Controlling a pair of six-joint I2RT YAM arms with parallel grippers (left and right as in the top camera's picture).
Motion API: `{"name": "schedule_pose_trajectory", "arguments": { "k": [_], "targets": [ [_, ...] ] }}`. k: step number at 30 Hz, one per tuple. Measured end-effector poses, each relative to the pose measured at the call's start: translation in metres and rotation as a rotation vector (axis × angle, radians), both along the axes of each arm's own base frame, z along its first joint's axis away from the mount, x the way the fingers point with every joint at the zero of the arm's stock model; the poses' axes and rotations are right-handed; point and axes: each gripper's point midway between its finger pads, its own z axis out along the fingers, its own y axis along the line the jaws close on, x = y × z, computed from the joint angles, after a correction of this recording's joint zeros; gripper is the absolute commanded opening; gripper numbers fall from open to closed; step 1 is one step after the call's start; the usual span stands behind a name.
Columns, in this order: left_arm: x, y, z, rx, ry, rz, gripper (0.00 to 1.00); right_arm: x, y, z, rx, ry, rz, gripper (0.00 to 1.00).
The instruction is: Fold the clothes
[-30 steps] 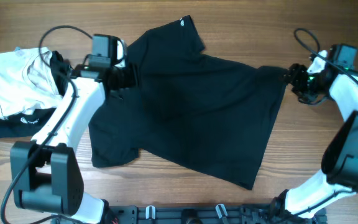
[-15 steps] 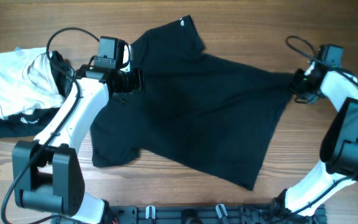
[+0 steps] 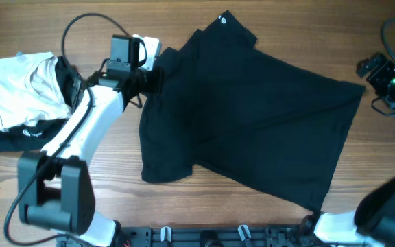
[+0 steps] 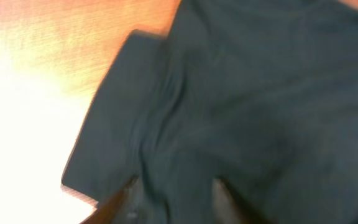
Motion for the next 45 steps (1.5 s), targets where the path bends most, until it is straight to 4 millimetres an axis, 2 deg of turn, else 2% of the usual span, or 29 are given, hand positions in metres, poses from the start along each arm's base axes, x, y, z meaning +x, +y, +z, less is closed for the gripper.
{"name": "schedule_pose_trajectory", "arguments": {
  "k": [2, 3, 4, 5, 8, 9, 11, 12, 13, 14, 15, 17, 18, 21, 23, 24, 26, 27, 28, 29, 30, 33, 35, 36, 37, 38, 39, 40, 45],
  "targets": [
    [0.014, -0.013, -0.021, 0.015, -0.028, -0.061, 0.24, -0.015, 0.04, 0.04, 0.053, -0.06, 0.085, 0.98],
    [0.018, -0.015, -0.035, 0.023, -0.021, -0.073, 0.2, -0.022, 0.055, 0.047, 0.072, -0.059, 0.116, 0.98],
    [0.019, -0.015, -0.049, 0.03, -0.002, -0.077, 0.17, -0.029, 0.07, 0.051, 0.091, -0.049, 0.146, 0.98],
    [0.021, -0.016, -0.067, 0.038, 0.02, -0.085, 0.1, -0.036, 0.088, 0.052, 0.113, -0.027, 0.183, 0.98],
    [0.019, -0.013, -0.109, 0.064, 0.085, -0.081, 0.09, -0.048, 0.115, 0.039, 0.137, 0.058, 0.238, 0.98],
    [0.022, -0.009, -0.111, 0.072, 0.082, -0.056, 0.09, -0.049, 0.118, 0.035, 0.129, 0.075, 0.243, 0.98],
    [0.029, 0.01, -0.112, 0.122, 0.079, 0.062, 0.1, -0.057, 0.125, 0.012, 0.109, 0.145, 0.247, 0.98],
    [0.032, 0.023, -0.112, 0.147, 0.08, 0.131, 0.08, -0.067, 0.126, -0.017, 0.088, 0.23, 0.226, 0.98],
    [0.036, 0.047, -0.112, 0.184, 0.083, 0.237, 0.07, -0.079, 0.123, -0.044, 0.077, 0.313, 0.194, 0.98],
    [0.036, 0.061, -0.113, 0.186, 0.098, 0.295, 0.07, -0.084, 0.118, -0.062, 0.065, 0.356, 0.156, 0.98],
    [0.035, 0.075, -0.113, 0.175, 0.115, 0.339, 0.07, -0.09, 0.113, -0.079, 0.054, 0.396, 0.117, 0.94],
    [0.036, 0.117, -0.113, 0.129, 0.148, 0.459, 0.13, -0.108, 0.106, -0.126, 0.05, 0.508, 0.044, 0.84],
    [0.034, 0.13, -0.113, 0.12, 0.161, 0.499, 0.16, -0.111, 0.105, -0.137, 0.056, 0.529, 0.029, 0.78],
    [0.026, 0.133, -0.113, 0.106, 0.198, 0.541, 0.29, -0.109, 0.105, -0.162, 0.072, 0.567, 0.024, 0.67],
    [0.02, 0.132, -0.111, 0.104, 0.219, 0.547, 0.37, -0.102, 0.116, -0.173, 0.115, 0.557, 0.099, 0.62],
    [0.015, 0.131, -0.109, 0.105, 0.229, 0.55, 0.44, -0.102, 0.119, -0.174, 0.127, 0.556, 0.121, 0.56],
    [0.013, 0.131, -0.099, 0.097, 0.218, 0.559, 0.49, -0.102, 0.127, -0.176, 0.167, 0.554, 0.159, 0.3],
    [0.013, 0.131, -0.089, 0.091, 0.199, 0.559, 0.51, -0.103, 0.129, -0.177, 0.17, 0.557, 0.169, 0.27],
    [0.015, 0.131, -0.073, 0.08, 0.166, 0.563, 0.52, -0.104, 0.129, -0.178, 0.175, 0.566, 0.167, 0.18],
    [0.018, 0.131, -0.051, 0.064, 0.116, 0.564, 0.53, -0.106, 0.129, -0.18, 0.176, 0.577, 0.161, 0.1],
    [0.02, 0.131, -0.019, 0.043, 0.047, 0.566, 0.55, -0.109, 0.126, -0.181, 0.167, 0.592, 0.133, 0.04],
    [0.015, 0.131, 0.022, 0.02, -0.03, 0.567, 0.56, -0.112, 0.112, -0.185, 0.123, 0.623, 0.036, 0.04],
    [0.009, 0.131, 0.037, 0.015, -0.049, 0.567, 0.55, -0.113, 0.104, -0.186, 0.093, 0.634, -0.004, 0.04],
    [0.007, 0.132, 0.041, 0.014, -0.053, 0.568, 0.56, -0.116, 0.094, -0.186, 0.062, 0.648, -0.041, 0.04],
    [0.005, 0.131, 0.04, 0.017, -0.043, 0.567, 0.57, -0.12, 0.081, -0.186, 0.036, 0.663, -0.082, 0.15],
    [0.003, 0.132, 0.038, 0.019, -0.034, 0.567, 0.59, -0.123, 0.07, -0.185, 0.034, 0.668, -0.117, 0.47],
    [0.001, 0.132, 0.036, 0.023, -0.024, 0.567, 0.59, -0.126, 0.06, -0.185, 0.064, 0.654, -0.116, 0.55],
    [0.001, 0.132, 0.036, 0.023, -0.023, 0.567, 0.6, -0.125, 0.062, -0.184, 0.103, 0.634, -0.084, 0.59],
    [-0.002, 0.132, 0.034, 0.026, -0.012, 0.566, 0.62, -0.115, 0.113, -0.18, 0.172, 0.545, 0.159, 0.62]
  ]
}}
